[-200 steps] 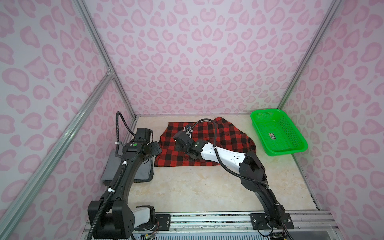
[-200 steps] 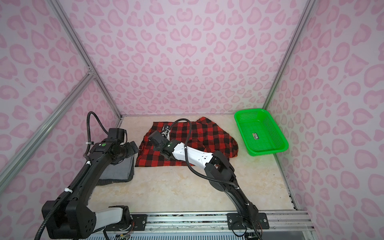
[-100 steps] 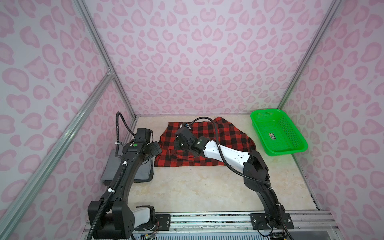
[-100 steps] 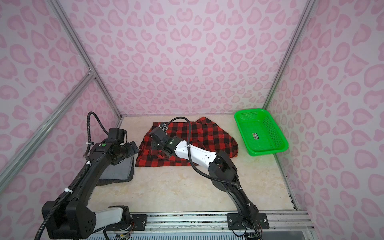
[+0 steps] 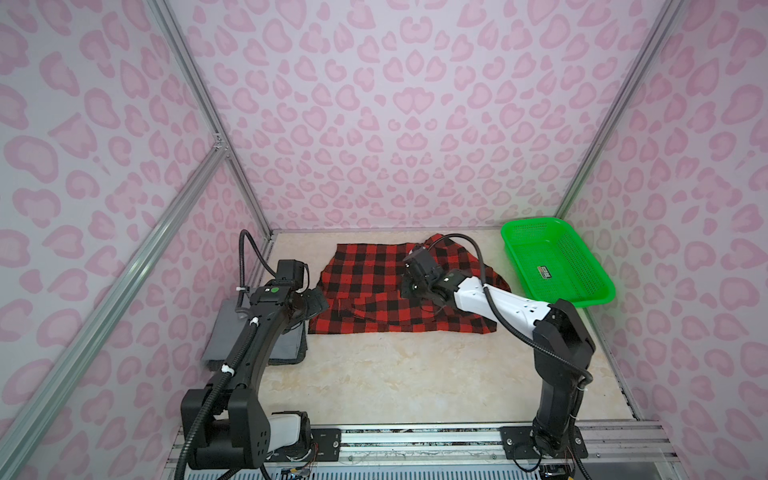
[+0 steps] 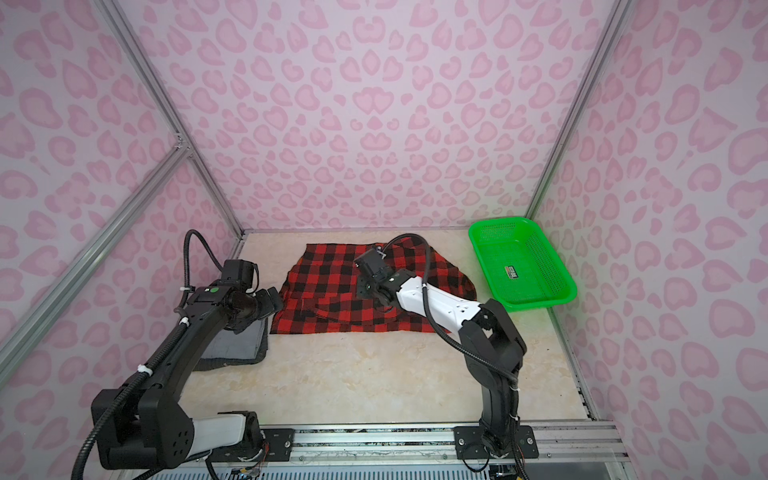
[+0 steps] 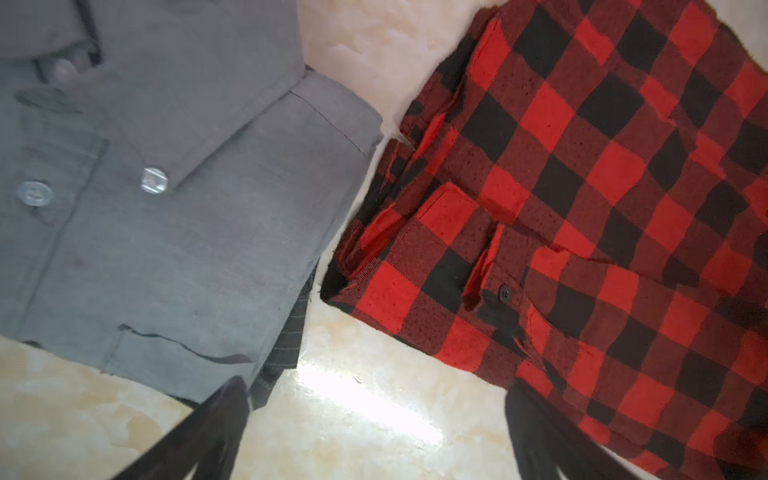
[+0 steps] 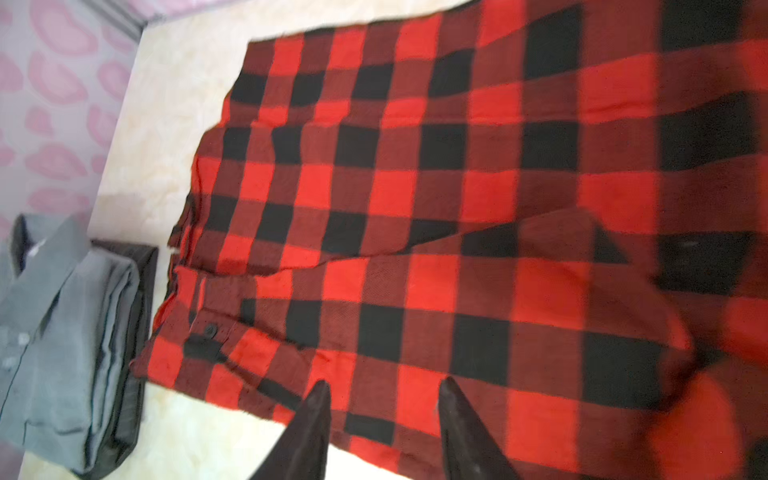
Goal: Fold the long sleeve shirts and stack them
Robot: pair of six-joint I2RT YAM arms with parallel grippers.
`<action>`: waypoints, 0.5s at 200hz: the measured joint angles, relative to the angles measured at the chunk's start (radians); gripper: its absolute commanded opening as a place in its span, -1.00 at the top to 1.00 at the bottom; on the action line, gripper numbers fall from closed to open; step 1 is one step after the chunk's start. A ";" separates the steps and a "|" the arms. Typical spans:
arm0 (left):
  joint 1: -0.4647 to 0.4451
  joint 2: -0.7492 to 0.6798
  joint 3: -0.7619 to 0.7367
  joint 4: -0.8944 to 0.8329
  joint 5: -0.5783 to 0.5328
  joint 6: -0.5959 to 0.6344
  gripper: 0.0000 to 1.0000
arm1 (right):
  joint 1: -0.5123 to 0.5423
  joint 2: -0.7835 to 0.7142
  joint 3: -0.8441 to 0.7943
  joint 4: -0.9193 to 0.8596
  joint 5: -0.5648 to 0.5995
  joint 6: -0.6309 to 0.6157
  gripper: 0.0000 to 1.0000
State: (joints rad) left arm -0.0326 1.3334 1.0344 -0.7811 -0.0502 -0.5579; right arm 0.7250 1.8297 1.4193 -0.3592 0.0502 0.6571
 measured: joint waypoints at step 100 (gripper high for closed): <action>-0.185 0.220 -0.011 0.066 0.049 -0.100 -0.84 | -0.166 -0.283 -0.397 0.012 -0.043 -0.085 0.02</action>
State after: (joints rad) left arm -0.2180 1.5539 1.0233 -0.7155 -0.0010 -0.6582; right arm 0.5591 1.5463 1.0218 -0.3473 0.0071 0.5716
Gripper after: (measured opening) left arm 0.964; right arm 0.489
